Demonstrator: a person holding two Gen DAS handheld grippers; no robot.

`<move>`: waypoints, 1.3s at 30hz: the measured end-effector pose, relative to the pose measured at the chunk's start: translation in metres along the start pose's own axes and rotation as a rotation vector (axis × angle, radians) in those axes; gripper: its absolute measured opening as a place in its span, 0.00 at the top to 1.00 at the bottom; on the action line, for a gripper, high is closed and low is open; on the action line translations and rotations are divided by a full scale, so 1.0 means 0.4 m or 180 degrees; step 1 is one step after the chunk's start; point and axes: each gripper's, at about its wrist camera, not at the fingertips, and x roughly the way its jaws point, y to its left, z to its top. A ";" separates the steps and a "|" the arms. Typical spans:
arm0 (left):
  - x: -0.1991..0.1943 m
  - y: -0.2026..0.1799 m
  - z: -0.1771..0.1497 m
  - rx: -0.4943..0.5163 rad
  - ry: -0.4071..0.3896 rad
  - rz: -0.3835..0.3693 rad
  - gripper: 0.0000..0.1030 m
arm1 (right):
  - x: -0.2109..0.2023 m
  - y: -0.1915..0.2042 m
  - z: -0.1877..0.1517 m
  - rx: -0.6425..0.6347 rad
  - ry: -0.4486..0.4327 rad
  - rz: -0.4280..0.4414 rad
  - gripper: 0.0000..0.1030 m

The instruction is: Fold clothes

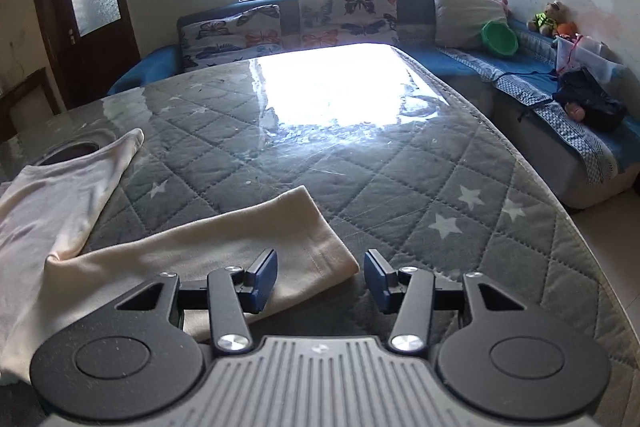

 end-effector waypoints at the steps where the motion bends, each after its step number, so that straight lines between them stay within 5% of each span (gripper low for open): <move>1: 0.008 -0.009 -0.003 0.0022 0.0019 -0.0012 0.56 | 0.002 -0.001 -0.001 0.0001 -0.0005 -0.0010 0.55; 6: 0.030 -0.031 -0.011 0.0041 0.0047 -0.0044 0.56 | 0.003 -0.010 0.001 0.0008 -0.0033 -0.0030 0.84; 10: 0.043 -0.045 -0.012 0.0039 0.0058 -0.0112 0.55 | -0.013 -0.002 0.001 -0.0130 -0.0084 -0.0136 0.94; 20: 0.060 -0.071 -0.020 0.0106 0.0081 -0.0250 0.50 | -0.031 -0.004 -0.021 -0.0274 -0.0050 -0.0449 0.95; 24: 0.040 -0.066 -0.016 0.0067 0.0013 -0.0209 0.50 | -0.047 0.005 -0.004 -0.0294 -0.0106 -0.0446 0.76; 26: 0.015 -0.056 -0.009 0.0038 -0.0079 -0.0155 0.49 | -0.060 0.020 0.008 -0.0351 -0.0146 -0.0400 0.76; 31: -0.059 -0.002 0.018 -0.0059 -0.0340 0.0227 0.46 | -0.097 0.092 0.045 -0.0494 -0.0259 -0.0046 0.57; 34: -0.094 0.069 0.044 -0.0272 -0.0450 0.0647 0.46 | -0.108 0.156 0.063 -0.0541 -0.0234 0.0441 0.48; 39: -0.122 0.227 0.089 -0.0803 -0.0514 0.1389 0.48 | -0.103 0.292 0.067 -0.0852 -0.0167 0.1085 0.48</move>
